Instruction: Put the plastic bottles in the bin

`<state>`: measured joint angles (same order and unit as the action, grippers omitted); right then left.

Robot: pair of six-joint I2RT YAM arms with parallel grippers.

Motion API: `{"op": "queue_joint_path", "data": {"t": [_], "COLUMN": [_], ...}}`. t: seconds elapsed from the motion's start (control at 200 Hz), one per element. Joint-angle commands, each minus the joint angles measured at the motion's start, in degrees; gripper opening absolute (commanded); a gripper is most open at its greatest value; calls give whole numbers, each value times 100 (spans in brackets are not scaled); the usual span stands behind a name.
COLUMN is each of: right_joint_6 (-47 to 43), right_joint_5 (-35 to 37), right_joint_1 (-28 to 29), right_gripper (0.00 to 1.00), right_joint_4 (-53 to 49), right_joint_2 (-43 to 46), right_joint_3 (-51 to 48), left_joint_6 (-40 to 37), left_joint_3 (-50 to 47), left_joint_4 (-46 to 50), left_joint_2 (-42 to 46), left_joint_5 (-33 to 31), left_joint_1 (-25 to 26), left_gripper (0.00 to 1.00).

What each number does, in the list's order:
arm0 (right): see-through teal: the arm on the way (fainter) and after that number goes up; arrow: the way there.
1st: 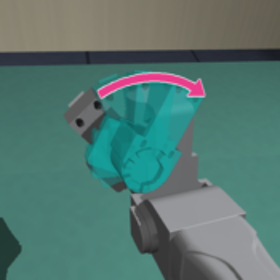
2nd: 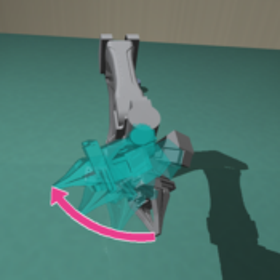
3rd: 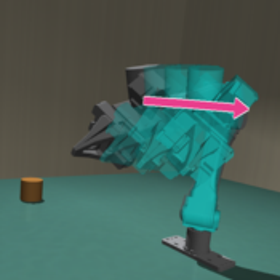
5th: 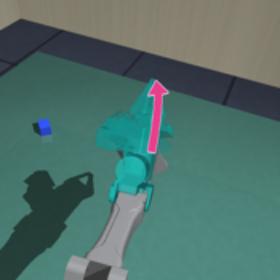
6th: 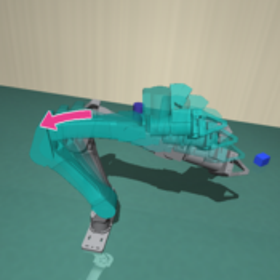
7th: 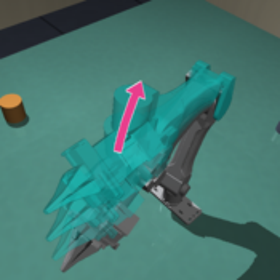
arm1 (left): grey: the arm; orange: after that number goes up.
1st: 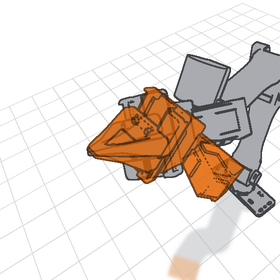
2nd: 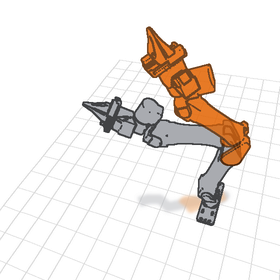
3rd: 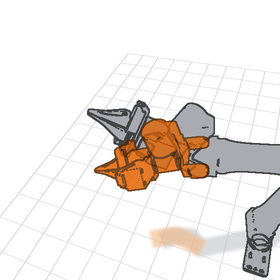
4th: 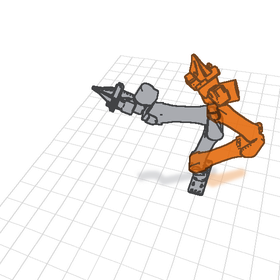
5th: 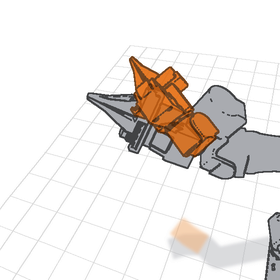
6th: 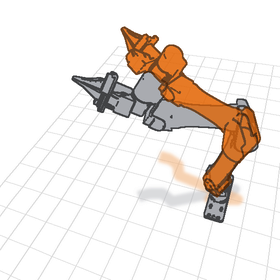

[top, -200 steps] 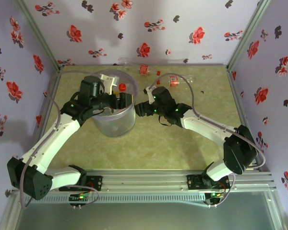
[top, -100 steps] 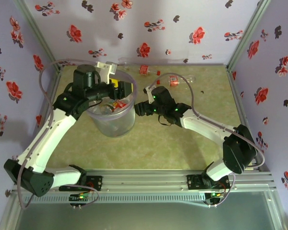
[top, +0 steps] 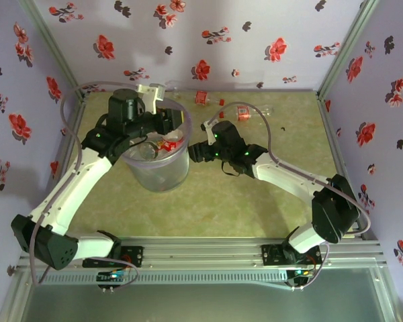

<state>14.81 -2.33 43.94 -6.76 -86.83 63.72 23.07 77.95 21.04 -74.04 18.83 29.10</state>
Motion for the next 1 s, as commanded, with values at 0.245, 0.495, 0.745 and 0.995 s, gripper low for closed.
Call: {"op": "queue_joint_path", "data": {"t": [0.245,0.495,0.745,0.995], "right_joint_6": [-86,-66,-65,-282], "right_joint_5": [145,127,92,181], "right_joint_1": [44,44,36,20], "right_gripper": [80,80,80,82], "right_joint_4": [-64,-36,-7,-140], "right_joint_2": [-167,-207,-212,191], "right_joint_3": [132,139,166,290], "left_joint_6": [337,597,648,286], "left_joint_3": [-867,-1514,-1901,-1077], "left_joint_4": [-183,-279,-206,179], "left_joint_2": [281,455,606,528], "left_joint_5": [-112,-127,-325,-354], "left_joint_1": [24,44,52,57], "left_gripper": [14,6,5,41]}}
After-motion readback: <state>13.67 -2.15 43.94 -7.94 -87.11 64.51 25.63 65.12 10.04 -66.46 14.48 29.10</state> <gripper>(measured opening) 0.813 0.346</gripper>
